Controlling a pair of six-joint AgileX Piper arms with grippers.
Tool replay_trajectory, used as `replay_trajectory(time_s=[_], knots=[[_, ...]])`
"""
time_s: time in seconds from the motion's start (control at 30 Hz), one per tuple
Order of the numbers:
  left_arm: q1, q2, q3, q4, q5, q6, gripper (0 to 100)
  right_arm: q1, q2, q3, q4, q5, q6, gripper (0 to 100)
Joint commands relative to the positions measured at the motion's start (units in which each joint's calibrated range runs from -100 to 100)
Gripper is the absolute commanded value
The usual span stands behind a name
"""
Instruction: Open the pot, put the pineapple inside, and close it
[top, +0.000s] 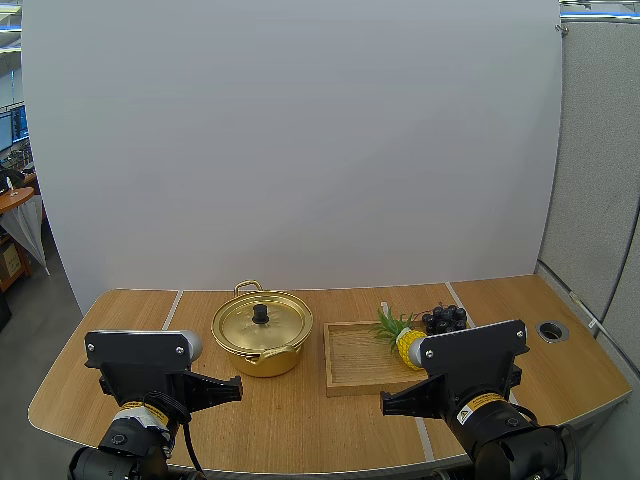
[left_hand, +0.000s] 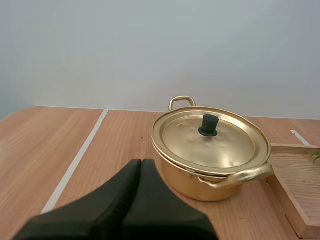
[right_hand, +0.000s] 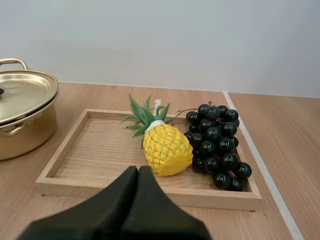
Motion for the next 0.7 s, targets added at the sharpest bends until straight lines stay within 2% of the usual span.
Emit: replay_trajectory(time_s=[0.0, 0.67], knots=[[0.06, -0.27, 0.14, 0.49, 0.70, -0.61, 0, 0.09, -0.35, 0.20, -0.49, -1.05, -0.26, 0], [0.06, -0.27, 0.14, 0.49, 0.70, -0.61, 0, 0.09, -0.35, 0.20, -0.91, -1.05, -0.26, 0]])
